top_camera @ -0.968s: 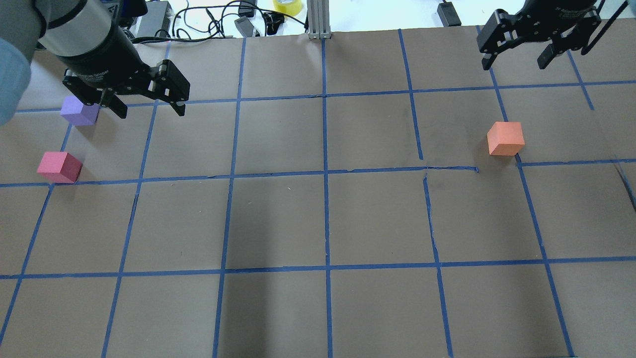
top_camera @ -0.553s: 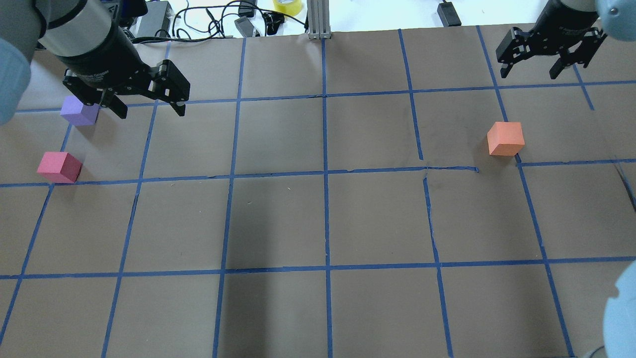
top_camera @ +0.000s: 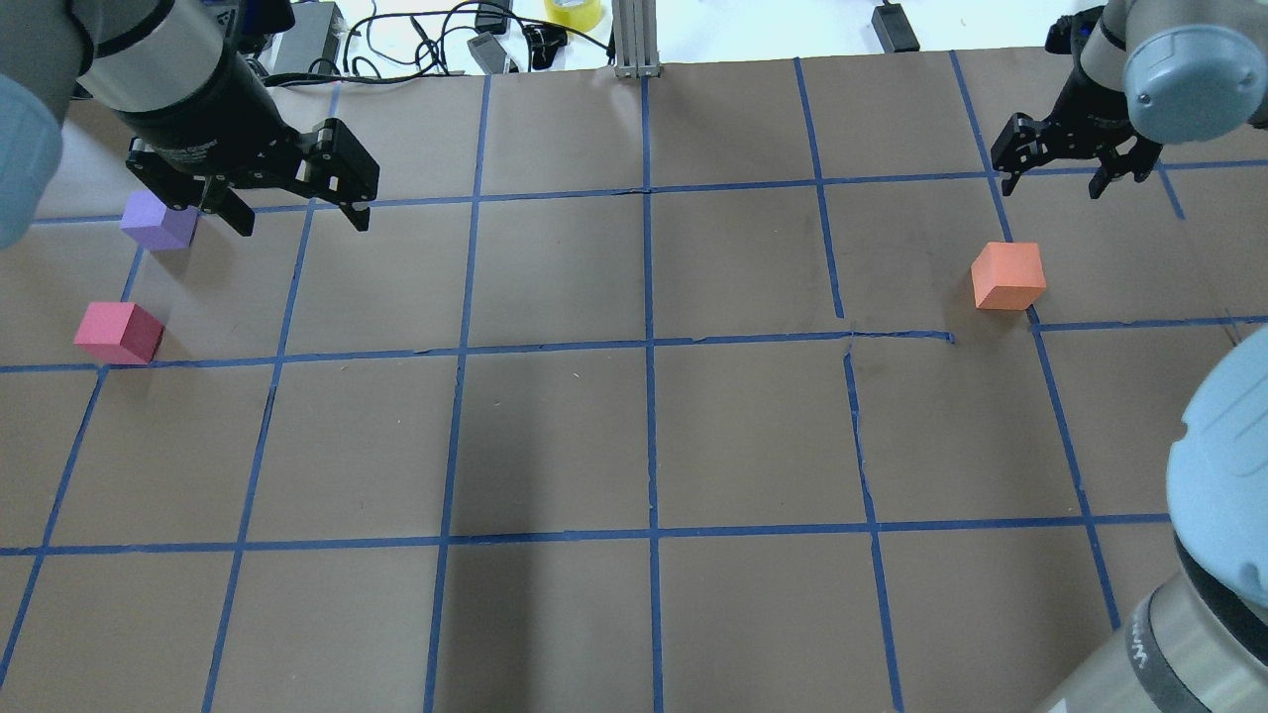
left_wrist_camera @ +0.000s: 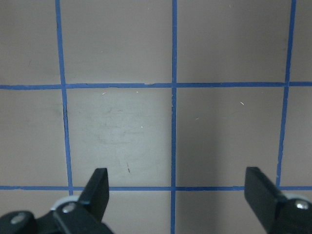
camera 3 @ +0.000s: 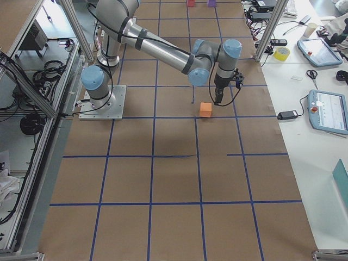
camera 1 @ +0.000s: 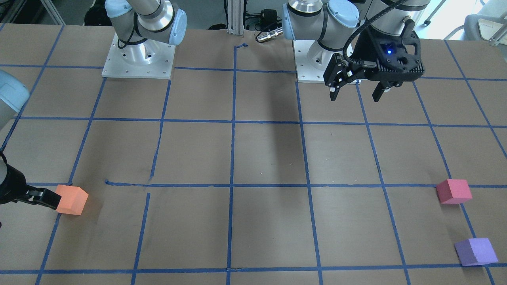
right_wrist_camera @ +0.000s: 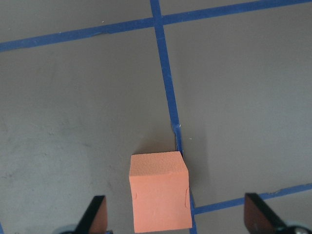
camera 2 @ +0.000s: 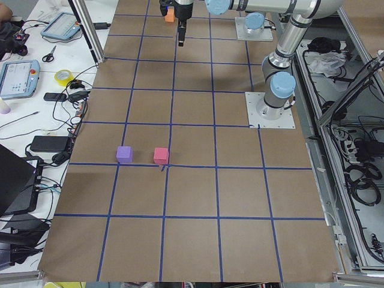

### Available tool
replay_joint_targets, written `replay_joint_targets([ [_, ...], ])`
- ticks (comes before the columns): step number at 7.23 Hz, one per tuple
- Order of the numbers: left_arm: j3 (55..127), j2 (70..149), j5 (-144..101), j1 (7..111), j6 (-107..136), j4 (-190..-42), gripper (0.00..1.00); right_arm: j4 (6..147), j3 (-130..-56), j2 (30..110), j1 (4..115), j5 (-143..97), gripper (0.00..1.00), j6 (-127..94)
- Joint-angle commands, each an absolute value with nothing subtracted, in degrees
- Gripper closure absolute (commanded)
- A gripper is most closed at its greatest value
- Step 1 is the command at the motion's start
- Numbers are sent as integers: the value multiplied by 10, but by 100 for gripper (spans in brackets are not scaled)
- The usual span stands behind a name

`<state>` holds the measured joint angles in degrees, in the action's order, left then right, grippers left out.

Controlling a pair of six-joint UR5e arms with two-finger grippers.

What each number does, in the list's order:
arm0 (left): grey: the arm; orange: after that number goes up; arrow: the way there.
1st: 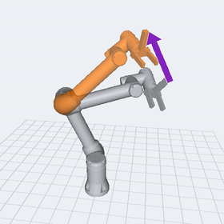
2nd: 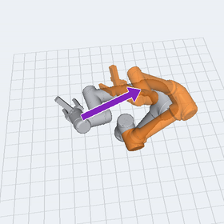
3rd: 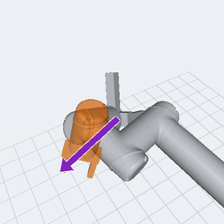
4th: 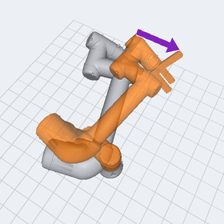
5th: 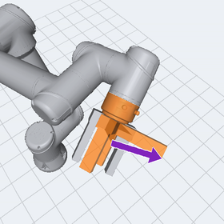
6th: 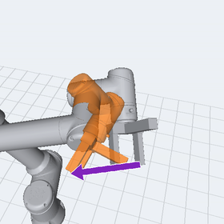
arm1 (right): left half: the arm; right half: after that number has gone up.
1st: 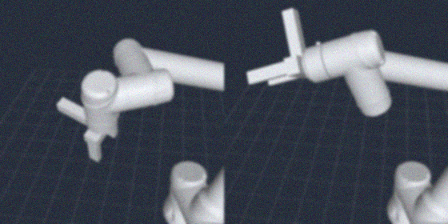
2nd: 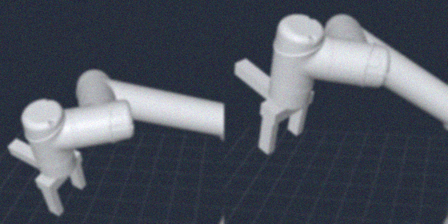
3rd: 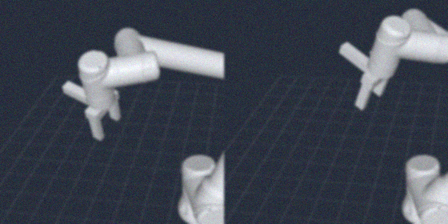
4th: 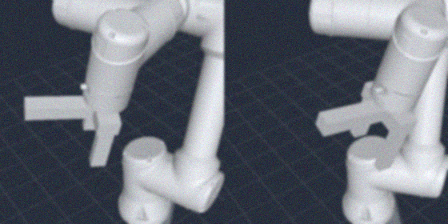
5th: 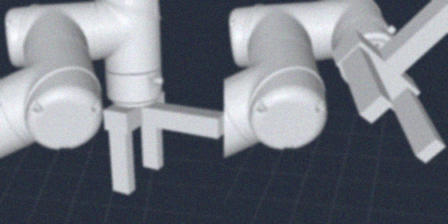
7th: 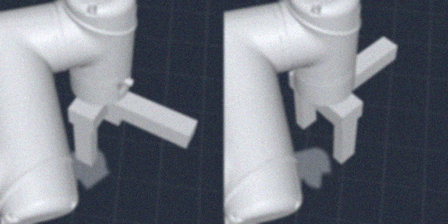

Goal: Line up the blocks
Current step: 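Lower the right gripper onto the orange cube and close it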

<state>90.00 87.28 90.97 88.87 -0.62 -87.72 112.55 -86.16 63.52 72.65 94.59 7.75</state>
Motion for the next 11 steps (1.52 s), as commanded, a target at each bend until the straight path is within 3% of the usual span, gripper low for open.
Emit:
replay_joint_targets([
  [1, 900, 873, 910, 889, -5, -877, 0, 1180, -906, 623, 725, 944, 0, 77],
  [9, 901, 873, 910, 889, -5, -877, 0, 1181, -939, 607, 725, 947, 1, 108],
  [11, 900, 873, 910, 889, -5, -877, 0, 1181, -939, 606, 725, 950, 35, 119],
])
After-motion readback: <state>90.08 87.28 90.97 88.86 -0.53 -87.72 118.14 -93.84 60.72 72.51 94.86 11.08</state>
